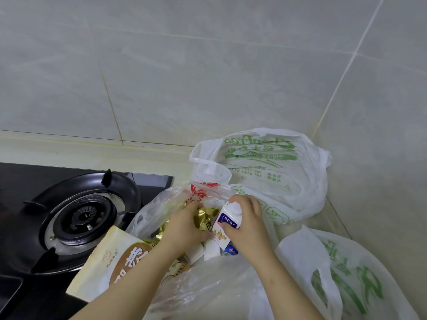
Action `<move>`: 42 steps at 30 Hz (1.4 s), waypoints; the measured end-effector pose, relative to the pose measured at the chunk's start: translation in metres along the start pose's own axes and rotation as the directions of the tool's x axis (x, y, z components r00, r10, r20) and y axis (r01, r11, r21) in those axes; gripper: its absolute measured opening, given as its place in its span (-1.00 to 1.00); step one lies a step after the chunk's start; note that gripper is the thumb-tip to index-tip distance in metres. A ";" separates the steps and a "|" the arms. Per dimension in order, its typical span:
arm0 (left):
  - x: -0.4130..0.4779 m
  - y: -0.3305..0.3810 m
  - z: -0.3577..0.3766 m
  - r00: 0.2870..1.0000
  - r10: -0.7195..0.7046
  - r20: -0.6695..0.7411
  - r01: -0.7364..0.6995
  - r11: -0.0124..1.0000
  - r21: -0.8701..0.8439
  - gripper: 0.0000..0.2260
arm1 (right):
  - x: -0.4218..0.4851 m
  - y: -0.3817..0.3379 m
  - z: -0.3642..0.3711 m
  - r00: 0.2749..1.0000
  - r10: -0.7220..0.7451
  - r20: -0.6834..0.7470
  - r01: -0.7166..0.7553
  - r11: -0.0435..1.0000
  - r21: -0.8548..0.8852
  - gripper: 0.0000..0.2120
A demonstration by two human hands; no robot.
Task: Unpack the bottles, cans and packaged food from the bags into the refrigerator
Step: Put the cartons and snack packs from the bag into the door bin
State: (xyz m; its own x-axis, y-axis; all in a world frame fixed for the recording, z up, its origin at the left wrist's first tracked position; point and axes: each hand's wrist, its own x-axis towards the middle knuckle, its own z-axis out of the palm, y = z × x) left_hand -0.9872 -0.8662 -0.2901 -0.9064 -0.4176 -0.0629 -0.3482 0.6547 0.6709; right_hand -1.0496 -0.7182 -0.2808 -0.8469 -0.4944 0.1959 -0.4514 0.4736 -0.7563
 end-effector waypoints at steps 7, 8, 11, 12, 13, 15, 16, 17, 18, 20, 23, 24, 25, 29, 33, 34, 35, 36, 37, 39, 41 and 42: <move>-0.005 -0.002 -0.001 0.995 -0.044 0.090 0.030 0.989 0.146 -0.43 | -0.008 -0.003 0.002 0.999 0.033 -0.033 -0.033 0.999 -0.012 -0.54; -0.006 -0.003 -0.002 0.995 -0.045 0.086 0.036 0.995 0.098 -0.43 | -0.008 -0.003 0.003 0.998 0.039 -0.040 -0.039 0.999 -0.009 -0.54; -0.012 -0.007 -0.006 0.998 -0.049 0.036 0.051 0.997 -0.051 -0.45 | -0.012 -0.008 0.002 0.996 0.066 -0.059 -0.065 0.997 0.030 -0.54; -0.015 -0.008 -0.008 0.999 -0.044 0.012 0.045 0.995 -0.091 -0.46 | -0.013 -0.009 0.002 0.995 0.070 -0.067 -0.068 0.997 0.041 -0.54; -0.017 -0.009 -0.010 0.999 -0.037 -0.008 0.036 0.991 -0.126 -0.48 | -0.015 -0.012 0.002 0.994 0.073 -0.075 -0.069 0.996 0.057 -0.54; -0.025 -0.006 -0.018 0.999 -0.031 -0.043 0.022 0.980 -0.198 -0.53 | -0.021 -0.019 0.003 0.994 0.067 -0.090 -0.059 0.994 0.092 -0.53; -0.028 -0.004 -0.023 0.998 -0.030 -0.058 0.016 0.972 -0.232 -0.53 | -0.024 -0.023 0.004 0.993 0.062 -0.098 -0.051 0.993 0.107 -0.51; -0.032 -0.002 -0.028 0.997 -0.032 -0.072 0.012 0.965 -0.262 -0.53 | -0.027 -0.028 0.004 0.992 0.058 -0.108 -0.044 0.992 0.122 -0.48; -0.036 0.001 -0.033 0.995 -0.037 -0.089 0.010 0.958 -0.288 -0.53 | -0.030 -0.034 0.003 0.991 0.053 -0.122 -0.036 0.990 0.138 -0.46; -0.044 0.006 -0.042 0.991 -0.052 -0.126 0.006 0.942 -0.336 -0.54 | -0.034 -0.045 0.000 0.986 0.034 -0.165 -0.005 0.985 0.170 -0.44; -0.057 0.010 -0.058 0.982 -0.064 -0.177 -0.010 0.921 -0.390 -0.54 | -0.041 -0.069 -0.004 0.976 0.006 -0.219 0.043 0.976 0.215 -0.41; -0.062 0.010 -0.064 0.979 -0.069 -0.193 -0.015 0.916 -0.400 -0.53 | -0.043 -0.075 -0.004 0.973 -0.002 -0.231 0.056 0.972 0.228 -0.40; -0.067 0.009 -0.070 0.976 -0.070 -0.205 -0.018 0.916 -0.400 -0.53 | -0.046 -0.083 -0.003 0.971 -0.007 -0.238 0.066 0.968 0.241 -0.38; -0.086 0.000 -0.094 0.967 -0.087 -0.240 -0.019 0.913 -0.408 -0.49 | -0.056 -0.111 0.008 0.972 -0.024 -0.232 0.093 0.953 0.289 -0.32; -0.114 -0.025 -0.124 0.944 -0.137 -0.300 0.011 0.922 -0.388 -0.49 | -0.060 -0.139 0.037 0.978 -0.092 -0.185 0.147 0.941 0.305 -0.34; -0.122 -0.032 -0.132 0.935 -0.159 -0.318 0.027 0.924 -0.382 -0.50 | -0.060 -0.146 0.046 0.980 -0.119 -0.161 0.165 0.937 0.308 -0.34; -0.131 -0.039 -0.140 0.925 -0.180 -0.336 0.044 0.925 -0.377 -0.50 | -0.061 -0.153 0.055 0.979 -0.151 -0.137 0.188 0.931 0.314 -0.34; -0.141 -0.047 -0.147 0.913 -0.201 -0.355 0.060 0.927 -0.371 -0.50 | -0.062 -0.161 0.064 0.977 -0.181 -0.109 0.207 0.923 0.324 -0.34; -0.150 -0.054 -0.154 0.900 -0.222 -0.376 0.076 0.928 -0.365 -0.51 | -0.063 -0.168 0.073 0.976 -0.206 -0.075 0.219 0.915 0.340 -0.34; -0.169 -0.066 -0.167 0.861 -0.279 -0.425 0.115 0.921 -0.372 -0.51 | -0.067 -0.183 0.090 0.968 -0.251 0.006 0.229 0.895 0.382 -0.35; -0.189 -0.076 -0.176 0.809 -0.352 -0.471 0.159 0.902 -0.401 -0.51 | -0.071 -0.196 0.105 0.948 -0.306 0.091 0.243 0.877 0.415 -0.36; -0.199 -0.081 -0.179 0.777 -0.388 -0.496 0.180 0.891 -0.417 -0.50 | -0.073 -0.202 0.112 0.932 -0.337 0.134 0.253 0.869 0.425 -0.36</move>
State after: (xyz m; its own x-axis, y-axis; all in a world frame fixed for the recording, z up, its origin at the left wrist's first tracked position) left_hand -0.7365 -0.9487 -0.1995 -0.4504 -0.8910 0.0568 -0.3737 0.2459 0.8944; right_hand -0.8649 -0.8593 -0.2119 -0.5997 -0.7177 0.3539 -0.4875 -0.0231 -0.8728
